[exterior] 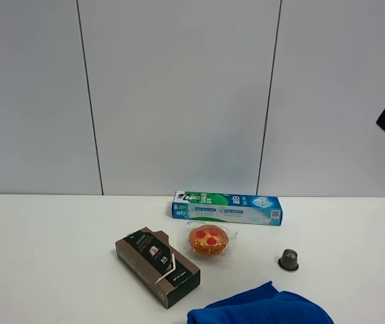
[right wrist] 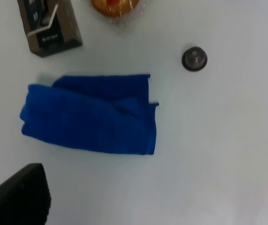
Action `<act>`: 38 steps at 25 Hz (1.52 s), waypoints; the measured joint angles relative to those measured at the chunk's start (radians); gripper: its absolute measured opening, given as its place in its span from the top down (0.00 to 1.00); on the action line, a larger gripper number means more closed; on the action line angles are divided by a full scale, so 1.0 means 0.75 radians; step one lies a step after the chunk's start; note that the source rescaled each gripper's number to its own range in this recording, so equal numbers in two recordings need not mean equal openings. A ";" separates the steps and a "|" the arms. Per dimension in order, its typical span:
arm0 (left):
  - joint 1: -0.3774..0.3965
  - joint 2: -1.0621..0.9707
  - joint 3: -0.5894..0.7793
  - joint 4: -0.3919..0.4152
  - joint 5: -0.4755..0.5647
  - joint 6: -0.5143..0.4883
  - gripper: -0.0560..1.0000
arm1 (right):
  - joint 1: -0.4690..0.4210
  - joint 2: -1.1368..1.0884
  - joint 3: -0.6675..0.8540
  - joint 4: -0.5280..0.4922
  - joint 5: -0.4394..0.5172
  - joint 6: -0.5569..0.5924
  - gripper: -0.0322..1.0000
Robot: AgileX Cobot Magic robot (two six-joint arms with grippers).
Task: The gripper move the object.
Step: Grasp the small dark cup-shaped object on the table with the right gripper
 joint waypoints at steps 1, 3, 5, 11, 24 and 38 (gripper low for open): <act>0.000 0.000 0.000 0.000 0.000 0.000 0.00 | 0.050 0.025 0.000 -0.049 -0.001 0.041 0.00; 0.000 0.000 0.000 0.000 0.000 0.000 0.00 | 0.127 0.073 0.000 -0.152 -0.003 0.171 0.00; 0.000 0.000 0.000 0.000 0.000 0.000 0.00 | 0.166 0.137 -0.001 -0.268 -0.007 0.319 0.00; 0.000 0.000 0.000 0.000 0.000 0.000 0.00 | 0.176 0.346 -0.003 -0.426 -0.094 0.563 0.00; 0.000 0.000 0.000 0.000 0.000 0.000 0.00 | 0.173 0.773 -0.004 -0.517 -0.358 0.613 0.04; 0.000 0.000 0.000 0.000 0.000 0.000 0.00 | 0.144 1.075 -0.005 -0.496 -0.659 0.651 0.12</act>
